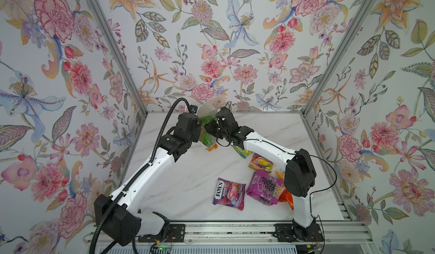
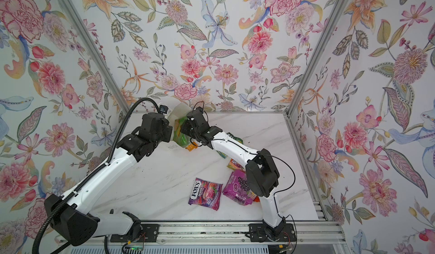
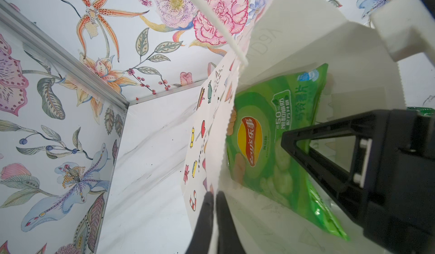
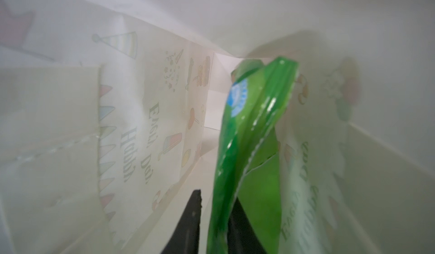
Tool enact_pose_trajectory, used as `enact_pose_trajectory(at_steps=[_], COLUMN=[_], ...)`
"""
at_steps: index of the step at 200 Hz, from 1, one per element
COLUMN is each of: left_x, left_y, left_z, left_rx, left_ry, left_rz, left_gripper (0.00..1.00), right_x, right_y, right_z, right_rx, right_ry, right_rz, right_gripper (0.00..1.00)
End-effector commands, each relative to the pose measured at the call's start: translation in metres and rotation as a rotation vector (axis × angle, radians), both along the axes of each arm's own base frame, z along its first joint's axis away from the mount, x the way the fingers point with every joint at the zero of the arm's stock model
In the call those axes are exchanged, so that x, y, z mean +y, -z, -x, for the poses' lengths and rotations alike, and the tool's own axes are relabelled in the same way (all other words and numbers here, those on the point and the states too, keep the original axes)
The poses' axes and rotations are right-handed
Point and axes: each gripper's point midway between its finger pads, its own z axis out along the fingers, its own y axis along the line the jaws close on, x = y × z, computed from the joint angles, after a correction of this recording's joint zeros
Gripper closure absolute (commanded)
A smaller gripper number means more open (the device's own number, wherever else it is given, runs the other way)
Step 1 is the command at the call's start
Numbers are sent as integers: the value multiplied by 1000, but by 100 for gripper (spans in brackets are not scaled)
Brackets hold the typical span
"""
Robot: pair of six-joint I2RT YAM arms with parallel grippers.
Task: Place the snacks into the paper bag
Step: Place the snack in the paper bag, then place the paper bag at the top-center of the table.
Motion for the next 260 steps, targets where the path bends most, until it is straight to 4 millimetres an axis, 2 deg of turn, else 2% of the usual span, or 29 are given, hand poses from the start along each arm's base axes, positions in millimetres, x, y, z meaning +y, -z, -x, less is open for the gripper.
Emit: enact_pose_trajectory(at_steps=[1,17,54,73,107,136,155,180,211,238,260], left_x=[4,7,12,17,23,34,37,30,38,39,42], left_y=[-9,-8,-10,-14,-21,-36,-49,-51,-55,-51,-43], left_z=[4,2,-2,-3,-8,-10,-10,-13,-19,-24,-25], left_rx=[-29,-27,-23,-28,-21,-3,-8,29,33,52,57], left_ry=[-19,-30,-24,-21,-2,23,33,94,94,108,88], left_rz=[9,15,92,125,181,304,336,450,525,586,584], left_gripper=[100,100,100,100,100,100,100,100,100,100,100], right_x=[-3,-6,-16,-18,-34,-56,-87,-126,-151,-152,-137], right_y=[-36,-44,-87,-115,-160,-182,-170,-145,-107,-77,-72], right_z=[1,4,19,34,67,99,104,104,104,109,118], right_rx=[-70,-90,-191,-255,-387,-545,-617,-596,-496,-402,-370], right_ry=[1,-4,-64,-141,-243,-342,-297,-226,-183,-207,-245], right_rz=[-27,-25,-29,-32,-24,52,182,260,274,246,216], right_gripper=[65,62,53,47,41,38,33,32,31,32,31])
